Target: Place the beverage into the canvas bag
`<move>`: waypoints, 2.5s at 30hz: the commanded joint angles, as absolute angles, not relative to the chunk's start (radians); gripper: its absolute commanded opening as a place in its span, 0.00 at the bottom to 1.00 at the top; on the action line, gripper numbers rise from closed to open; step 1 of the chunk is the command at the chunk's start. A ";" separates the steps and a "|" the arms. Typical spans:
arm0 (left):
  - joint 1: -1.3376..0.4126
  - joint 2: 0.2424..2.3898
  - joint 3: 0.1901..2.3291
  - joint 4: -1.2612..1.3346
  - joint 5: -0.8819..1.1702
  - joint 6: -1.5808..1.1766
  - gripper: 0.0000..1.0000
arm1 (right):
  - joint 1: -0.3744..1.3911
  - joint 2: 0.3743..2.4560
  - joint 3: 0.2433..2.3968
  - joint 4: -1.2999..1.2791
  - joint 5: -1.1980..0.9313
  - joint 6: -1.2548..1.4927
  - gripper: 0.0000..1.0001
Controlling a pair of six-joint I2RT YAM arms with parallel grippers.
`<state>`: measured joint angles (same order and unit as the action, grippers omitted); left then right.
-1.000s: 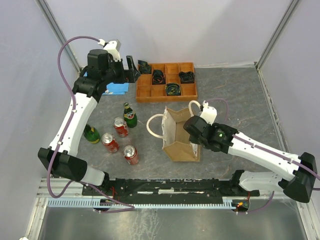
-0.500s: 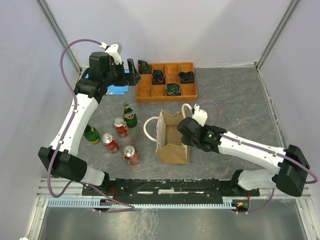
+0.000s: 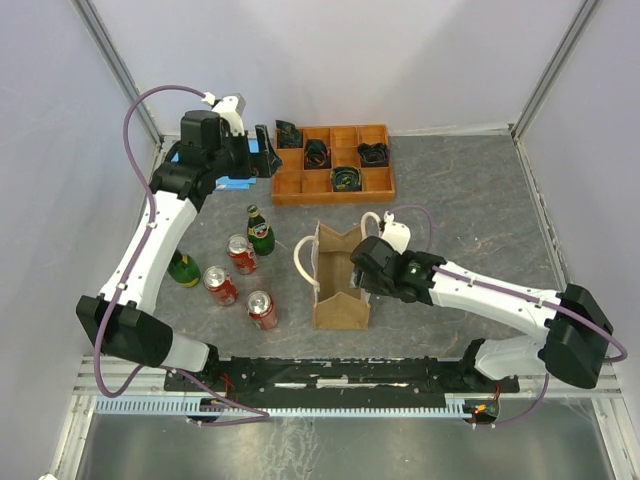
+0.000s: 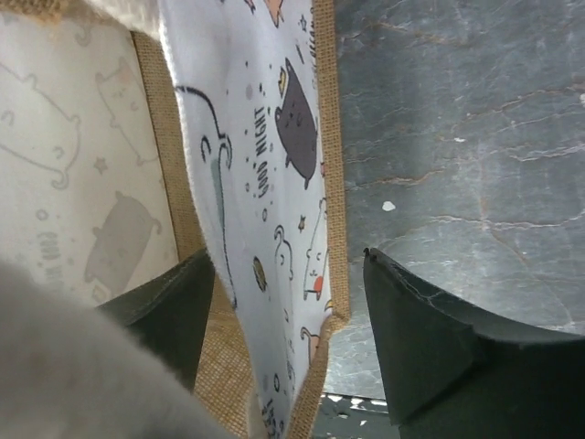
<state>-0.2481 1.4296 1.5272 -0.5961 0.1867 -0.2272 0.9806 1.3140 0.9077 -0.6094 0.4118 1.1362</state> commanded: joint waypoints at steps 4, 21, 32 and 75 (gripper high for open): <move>-0.244 1.377 1.512 -0.566 0.194 -0.195 0.99 | 0.979 1.239 0.969 -0.669 0.477 1.092 0.97; -0.195 1.506 1.629 -0.890 0.175 0.036 0.97 | 0.794 1.230 1.535 -1.283 0.599 0.984 0.99; -0.210 1.634 1.687 -0.995 0.114 0.163 0.94 | 0.625 1.287 1.569 -1.291 0.428 0.830 0.99; -0.259 1.410 1.267 -0.972 0.054 0.335 1.00 | 0.624 1.264 1.431 -1.281 0.359 0.886 0.99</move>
